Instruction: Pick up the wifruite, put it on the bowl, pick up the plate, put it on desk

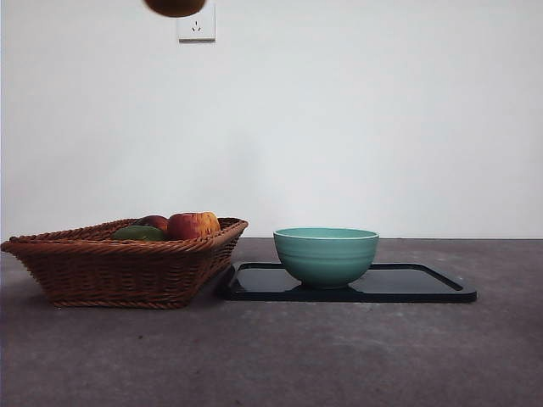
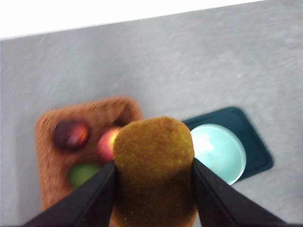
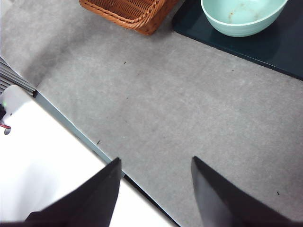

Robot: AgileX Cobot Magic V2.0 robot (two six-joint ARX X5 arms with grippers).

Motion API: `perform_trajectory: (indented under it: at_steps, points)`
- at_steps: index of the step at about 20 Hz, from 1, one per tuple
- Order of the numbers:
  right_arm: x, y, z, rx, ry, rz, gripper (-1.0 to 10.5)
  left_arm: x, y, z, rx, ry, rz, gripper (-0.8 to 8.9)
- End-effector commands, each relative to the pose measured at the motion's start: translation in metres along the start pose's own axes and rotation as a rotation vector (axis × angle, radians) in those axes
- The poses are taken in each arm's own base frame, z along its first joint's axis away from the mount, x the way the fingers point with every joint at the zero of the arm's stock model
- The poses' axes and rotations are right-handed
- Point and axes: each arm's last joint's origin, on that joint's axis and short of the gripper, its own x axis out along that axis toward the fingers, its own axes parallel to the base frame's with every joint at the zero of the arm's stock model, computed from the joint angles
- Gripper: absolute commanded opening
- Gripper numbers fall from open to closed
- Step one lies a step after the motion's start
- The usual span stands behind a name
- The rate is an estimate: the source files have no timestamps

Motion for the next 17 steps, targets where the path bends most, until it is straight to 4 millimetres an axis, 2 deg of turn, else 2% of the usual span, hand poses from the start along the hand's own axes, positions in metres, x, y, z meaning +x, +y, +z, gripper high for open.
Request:
perform_trajectory:
  at_steps: [1,4,10,13,17]
  points:
    - [-0.001,0.001,0.003,-0.014,-0.012,0.006,2.4,0.007,0.006,-0.017,-0.055,0.030,0.028,1.79]
    - [-0.001,0.001,0.003,-0.014,-0.013,0.006,2.4,0.026,0.015,-0.044,-0.116,0.055,0.058,1.79]
    - [-0.001,0.001,0.003,-0.013,-0.012,0.006,2.4,0.089,0.030,-0.106,-0.205,0.093,0.133,1.79]
    - [-0.001,0.001,0.003,-0.013,-0.012,0.006,2.4,0.107,0.040,-0.133,-0.236,0.100,0.155,1.79]
    - [-0.001,0.001,0.003,-0.014,-0.014,0.005,2.4,0.129,0.047,-0.148,-0.234,0.142,0.180,1.79]
